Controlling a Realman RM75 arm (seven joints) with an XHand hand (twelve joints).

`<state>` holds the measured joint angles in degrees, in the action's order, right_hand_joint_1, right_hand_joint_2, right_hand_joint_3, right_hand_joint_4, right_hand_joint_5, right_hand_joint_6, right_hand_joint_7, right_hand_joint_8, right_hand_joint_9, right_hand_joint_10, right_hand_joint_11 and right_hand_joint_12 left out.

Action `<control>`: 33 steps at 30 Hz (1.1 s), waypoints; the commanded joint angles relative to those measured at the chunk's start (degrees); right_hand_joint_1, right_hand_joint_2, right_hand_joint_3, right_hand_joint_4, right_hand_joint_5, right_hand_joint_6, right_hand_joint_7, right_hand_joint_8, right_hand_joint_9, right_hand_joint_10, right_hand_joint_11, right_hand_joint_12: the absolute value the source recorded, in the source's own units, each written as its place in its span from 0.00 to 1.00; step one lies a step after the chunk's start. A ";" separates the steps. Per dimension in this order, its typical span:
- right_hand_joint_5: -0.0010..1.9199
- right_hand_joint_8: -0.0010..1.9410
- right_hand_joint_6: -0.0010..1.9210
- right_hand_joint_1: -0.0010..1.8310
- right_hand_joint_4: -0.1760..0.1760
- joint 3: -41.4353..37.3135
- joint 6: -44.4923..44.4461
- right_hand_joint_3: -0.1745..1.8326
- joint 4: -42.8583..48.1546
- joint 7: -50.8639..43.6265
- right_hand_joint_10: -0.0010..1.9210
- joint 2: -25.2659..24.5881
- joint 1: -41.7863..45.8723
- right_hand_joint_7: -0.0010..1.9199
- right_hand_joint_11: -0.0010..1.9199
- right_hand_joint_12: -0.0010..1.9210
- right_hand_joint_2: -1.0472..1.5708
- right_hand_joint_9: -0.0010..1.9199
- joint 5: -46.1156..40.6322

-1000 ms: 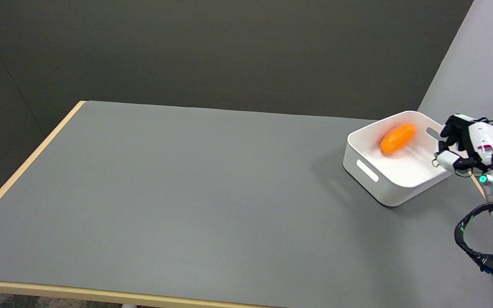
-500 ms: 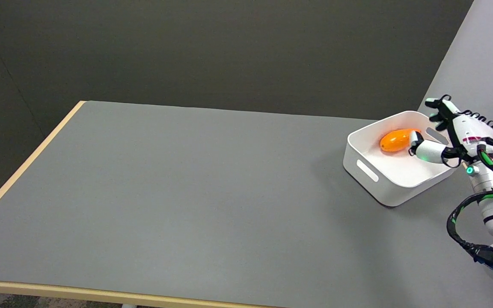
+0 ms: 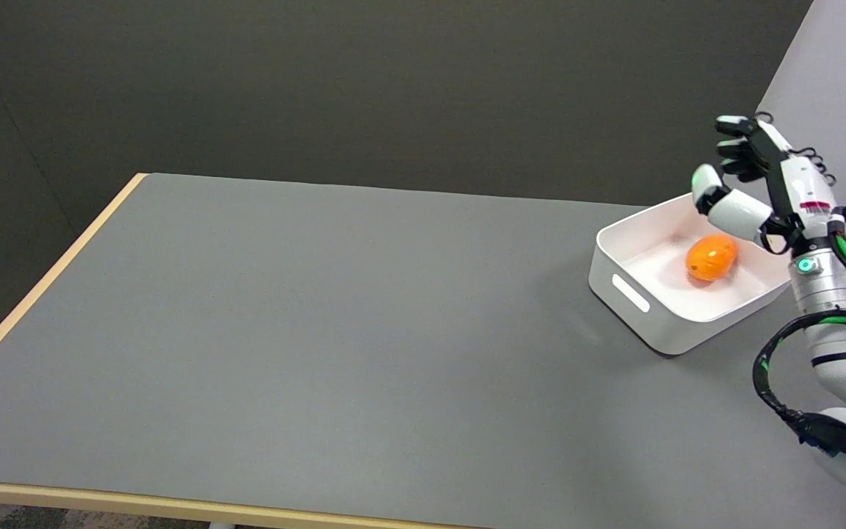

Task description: Place mango into white box.

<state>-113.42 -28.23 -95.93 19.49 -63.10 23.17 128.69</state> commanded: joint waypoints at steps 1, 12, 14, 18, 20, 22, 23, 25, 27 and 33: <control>0.15 0.33 0.32 0.24 0.89 17.87 -5.24 0.56 -14.82 10.99 0.51 -3.47 -0.10 0.26 0.18 0.70 0.68 0.26 -3.92; 0.16 0.31 0.33 0.25 0.90 27.09 -4.24 0.57 -12.62 6.02 0.50 -4.75 -4.67 0.26 0.15 0.70 0.67 0.25 -5.86; 0.16 0.32 0.33 0.25 0.90 27.79 -5.49 0.57 -12.36 6.38 0.50 -4.59 -4.66 0.26 0.15 0.70 0.67 0.25 -5.12; 0.16 0.32 0.34 0.25 0.92 29.24 -9.03 0.57 -10.91 6.95 0.50 -3.80 -4.27 0.27 0.16 0.70 0.67 0.26 -0.56; 0.16 0.32 0.35 0.25 0.92 33.13 -12.41 0.57 -9.45 9.19 0.51 -2.35 -4.11 0.27 0.16 0.70 0.67 0.26 3.38; 0.16 0.33 0.35 0.25 0.92 36.77 -12.80 0.57 -9.23 10.76 0.51 -1.19 -4.03 0.27 0.16 0.70 0.67 0.26 5.51; 0.17 0.33 0.35 0.25 0.93 38.52 -12.73 0.57 -9.22 11.17 0.51 -1.00 -4.17 0.27 0.16 0.70 0.67 0.26 5.86; 0.17 0.33 0.35 0.25 0.93 45.84 -12.64 0.57 -8.55 11.83 0.51 -0.06 -5.23 0.27 0.17 0.71 0.67 0.26 5.15; 0.17 0.33 0.35 0.25 0.93 50.33 -12.13 0.57 -7.63 12.38 0.51 0.21 -6.68 0.27 0.18 0.72 0.67 0.26 3.10; 0.18 0.34 0.37 0.24 0.96 57.18 -7.05 0.59 -6.35 12.51 0.50 1.00 -11.51 0.28 0.19 0.72 0.67 0.28 -2.23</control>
<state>-80.70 -37.00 -105.93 27.98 -65.57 19.01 129.13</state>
